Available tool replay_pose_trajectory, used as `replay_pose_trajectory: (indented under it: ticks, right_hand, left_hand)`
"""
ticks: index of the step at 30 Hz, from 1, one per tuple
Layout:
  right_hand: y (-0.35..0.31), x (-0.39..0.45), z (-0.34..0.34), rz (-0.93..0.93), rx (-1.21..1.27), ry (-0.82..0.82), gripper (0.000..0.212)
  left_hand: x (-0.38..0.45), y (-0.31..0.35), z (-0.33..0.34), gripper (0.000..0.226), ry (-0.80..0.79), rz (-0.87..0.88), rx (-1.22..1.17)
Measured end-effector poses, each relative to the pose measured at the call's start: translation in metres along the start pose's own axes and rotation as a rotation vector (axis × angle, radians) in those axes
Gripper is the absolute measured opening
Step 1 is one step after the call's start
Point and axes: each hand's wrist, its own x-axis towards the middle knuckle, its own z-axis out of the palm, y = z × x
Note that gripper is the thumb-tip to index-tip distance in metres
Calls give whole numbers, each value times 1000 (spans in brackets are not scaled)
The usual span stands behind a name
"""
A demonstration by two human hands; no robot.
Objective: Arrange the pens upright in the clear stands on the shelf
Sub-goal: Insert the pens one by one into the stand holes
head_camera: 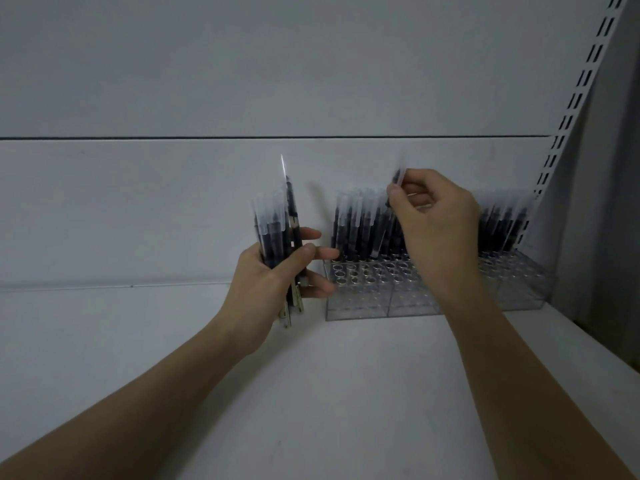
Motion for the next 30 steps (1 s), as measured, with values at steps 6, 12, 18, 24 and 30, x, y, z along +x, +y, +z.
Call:
replay_pose_trajectory:
  ticks: [6, 12, 18, 24, 30]
  right_hand:
    - [4, 1, 1, 2, -82, -22, 10]
    - [2, 2, -2, -23, -129, -32, 8]
    - [11, 1, -1, 22, -293, -244, 6]
    - [16, -2, -1, 90, -324, -315, 8]
    - [7, -2, -5, 107, -283, -289, 21]
  left_hand:
    - [0, 4, -1, 15, 0, 28, 3]
    - [2, 6, -3, 8, 26, 43, -32]
    - [4, 2, -3, 10, 9, 26, -34]
    - [2, 6, 0, 9, -30, 11, -67]
    - [-10, 10, 16, 16, -106, 40, -56]
